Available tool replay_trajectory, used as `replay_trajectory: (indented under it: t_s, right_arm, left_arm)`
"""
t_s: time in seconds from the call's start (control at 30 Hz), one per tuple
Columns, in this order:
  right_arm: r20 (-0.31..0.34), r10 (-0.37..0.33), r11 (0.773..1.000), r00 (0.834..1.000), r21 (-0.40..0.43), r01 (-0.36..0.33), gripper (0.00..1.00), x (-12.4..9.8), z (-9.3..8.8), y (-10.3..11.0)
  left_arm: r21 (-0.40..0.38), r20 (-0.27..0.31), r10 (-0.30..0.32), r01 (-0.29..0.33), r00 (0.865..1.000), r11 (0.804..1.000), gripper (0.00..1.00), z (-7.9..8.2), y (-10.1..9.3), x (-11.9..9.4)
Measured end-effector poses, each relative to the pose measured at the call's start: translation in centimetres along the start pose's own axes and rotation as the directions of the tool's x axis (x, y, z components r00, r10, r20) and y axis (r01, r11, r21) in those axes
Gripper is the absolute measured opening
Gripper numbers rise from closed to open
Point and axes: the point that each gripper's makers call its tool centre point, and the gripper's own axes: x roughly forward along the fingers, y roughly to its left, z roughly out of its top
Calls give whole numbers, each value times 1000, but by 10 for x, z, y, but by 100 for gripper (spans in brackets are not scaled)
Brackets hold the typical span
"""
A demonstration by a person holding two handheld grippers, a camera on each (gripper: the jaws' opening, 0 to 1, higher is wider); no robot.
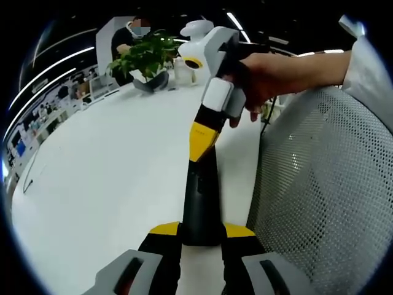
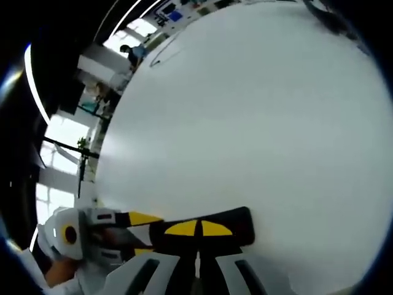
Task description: Press the specified remote control buttons in sequence, fully releasing each button before pressing the next.
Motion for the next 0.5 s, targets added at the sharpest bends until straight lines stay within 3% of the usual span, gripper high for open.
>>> replay_trajectory:
  t_s: [0.2, 0.5]
  right_arm:
    - [20, -59, 993, 998, -104, 61, 0, 1, -1, 1]
    - [15, -52, 992, 999, -117, 53, 0, 1, 0, 1]
  left_arm:
    - [-3, 2, 3, -3, 1000, 1000, 24, 0, 1, 0]
    - [-7, 5, 4, -4, 1000, 1000, 24, 0, 0, 0]
